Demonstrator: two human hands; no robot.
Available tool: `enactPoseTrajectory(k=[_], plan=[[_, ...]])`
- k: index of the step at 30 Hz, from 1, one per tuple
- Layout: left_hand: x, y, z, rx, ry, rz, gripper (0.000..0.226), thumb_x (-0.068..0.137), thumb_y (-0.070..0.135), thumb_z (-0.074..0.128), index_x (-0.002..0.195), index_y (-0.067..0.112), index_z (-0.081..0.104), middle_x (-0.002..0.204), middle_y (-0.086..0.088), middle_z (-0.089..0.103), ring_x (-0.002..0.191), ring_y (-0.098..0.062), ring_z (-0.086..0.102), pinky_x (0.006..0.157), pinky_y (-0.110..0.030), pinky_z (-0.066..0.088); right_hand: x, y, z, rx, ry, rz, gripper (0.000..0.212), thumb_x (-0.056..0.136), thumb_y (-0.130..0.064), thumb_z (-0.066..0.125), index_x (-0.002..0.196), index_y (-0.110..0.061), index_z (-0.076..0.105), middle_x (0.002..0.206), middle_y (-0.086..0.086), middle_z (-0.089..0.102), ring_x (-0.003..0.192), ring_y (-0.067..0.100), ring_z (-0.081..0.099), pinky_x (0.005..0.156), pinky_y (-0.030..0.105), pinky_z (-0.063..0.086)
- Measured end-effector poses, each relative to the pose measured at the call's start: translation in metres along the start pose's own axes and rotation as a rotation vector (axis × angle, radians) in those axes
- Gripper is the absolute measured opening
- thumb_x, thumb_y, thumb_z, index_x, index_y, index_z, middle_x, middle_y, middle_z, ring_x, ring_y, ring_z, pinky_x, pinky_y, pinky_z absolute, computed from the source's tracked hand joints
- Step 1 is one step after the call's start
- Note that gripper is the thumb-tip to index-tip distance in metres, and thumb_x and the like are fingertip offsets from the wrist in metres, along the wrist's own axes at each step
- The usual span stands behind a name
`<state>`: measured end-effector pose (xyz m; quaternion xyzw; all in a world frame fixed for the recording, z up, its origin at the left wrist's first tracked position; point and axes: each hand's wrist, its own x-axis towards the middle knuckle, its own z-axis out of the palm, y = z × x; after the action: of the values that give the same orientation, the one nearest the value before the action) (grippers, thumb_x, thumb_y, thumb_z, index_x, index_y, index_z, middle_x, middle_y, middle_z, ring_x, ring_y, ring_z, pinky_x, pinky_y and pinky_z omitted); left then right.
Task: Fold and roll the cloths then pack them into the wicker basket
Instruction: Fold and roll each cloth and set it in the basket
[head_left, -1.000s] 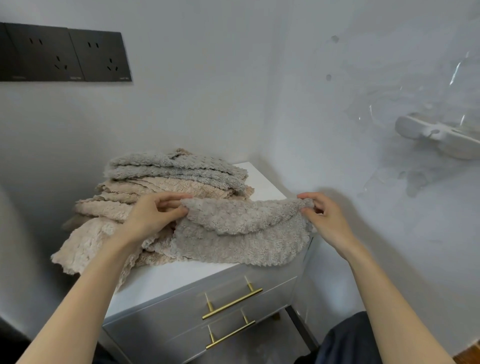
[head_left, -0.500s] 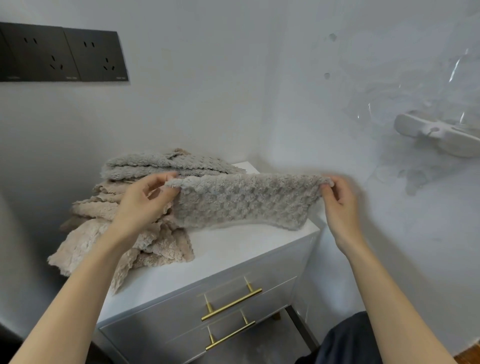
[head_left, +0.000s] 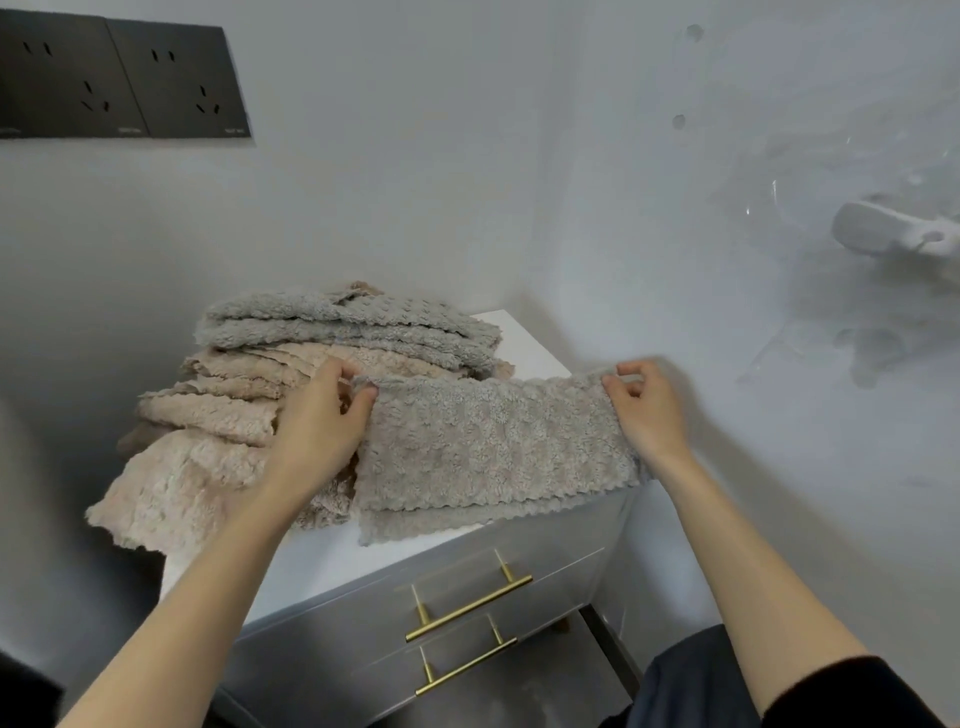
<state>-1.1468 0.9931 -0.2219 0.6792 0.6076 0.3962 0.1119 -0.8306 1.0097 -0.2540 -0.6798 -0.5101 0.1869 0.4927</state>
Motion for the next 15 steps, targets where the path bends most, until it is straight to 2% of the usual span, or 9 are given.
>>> enactPoseTrajectory(k=[2,5,8,10,12,13,15], plan=[[0.002,-0.002,0.007,0.067,0.014,0.021,0.021,0.095,0.024,0.055,0.110,0.009,0.054,0.079,0.004,0.056,0.068,-0.012,0.052,0.058,-0.029,0.042,0.004,0.002,0.005,-0.009,0.009,-0.001,0.012,0.093,-0.025,0.059,0.102,-0.019,0.054,0.093,0.007,0.064,0.080,0.019,0.059,0.068,0.027,0.040],[0.001,-0.001,0.012,0.069,0.041,0.044,0.024,0.094,0.022,0.057,0.114,0.008,0.053,0.073,0.008,0.054,0.064,-0.004,0.049,0.054,-0.017,0.039,0.008,0.003,0.010,0.024,0.005,-0.011,0.016,0.094,-0.020,0.058,0.109,-0.014,0.056,0.098,0.005,0.064,0.081,0.015,0.058,0.071,0.026,0.041],[0.001,0.002,0.013,0.026,0.044,-0.004,0.032,0.091,0.027,0.062,0.117,0.010,0.052,0.088,0.006,0.055,0.071,-0.003,0.049,0.055,-0.010,0.032,0.008,0.003,0.009,0.039,-0.043,-0.019,0.024,0.095,-0.011,0.053,0.119,-0.012,0.054,0.106,0.002,0.061,0.082,0.010,0.060,0.074,0.025,0.045],[-0.002,0.003,0.012,-0.017,0.037,-0.042,0.041,0.087,0.031,0.066,0.119,0.011,0.049,0.097,0.004,0.055,0.077,-0.006,0.052,0.057,-0.011,0.033,0.008,0.003,0.005,-0.023,-0.072,-0.030,0.029,0.094,-0.008,0.052,0.123,-0.010,0.053,0.109,0.002,0.059,0.089,0.013,0.060,0.079,0.026,0.046],[-0.006,0.004,0.010,-0.033,0.029,-0.070,0.051,0.084,0.032,0.070,0.122,0.009,0.046,0.107,-0.002,0.054,0.085,-0.013,0.056,0.066,-0.019,0.044,0.008,0.003,-0.001,-0.106,-0.081,-0.041,0.030,0.092,-0.009,0.054,0.123,-0.009,0.055,0.108,0.001,0.059,0.093,0.015,0.058,0.082,0.027,0.044],[-0.008,0.003,0.009,-0.021,0.016,-0.087,0.055,0.083,0.033,0.071,0.124,0.007,0.044,0.113,-0.006,0.051,0.091,-0.018,0.056,0.075,-0.028,0.049,0.008,0.002,-0.004,-0.153,-0.079,-0.043,0.027,0.092,-0.010,0.055,0.119,-0.009,0.058,0.104,0.000,0.059,0.091,0.015,0.057,0.079,0.026,0.042],[-0.011,0.002,0.009,-0.003,-0.036,-0.133,0.061,0.082,0.034,0.072,0.126,0.005,0.041,0.119,-0.010,0.048,0.103,-0.023,0.053,0.089,-0.041,0.049,0.006,0.002,-0.012,-0.272,-0.087,-0.030,0.015,0.092,-0.015,0.056,0.104,-0.011,0.064,0.089,-0.001,0.058,0.082,0.014,0.053,0.069,0.024,0.036]])
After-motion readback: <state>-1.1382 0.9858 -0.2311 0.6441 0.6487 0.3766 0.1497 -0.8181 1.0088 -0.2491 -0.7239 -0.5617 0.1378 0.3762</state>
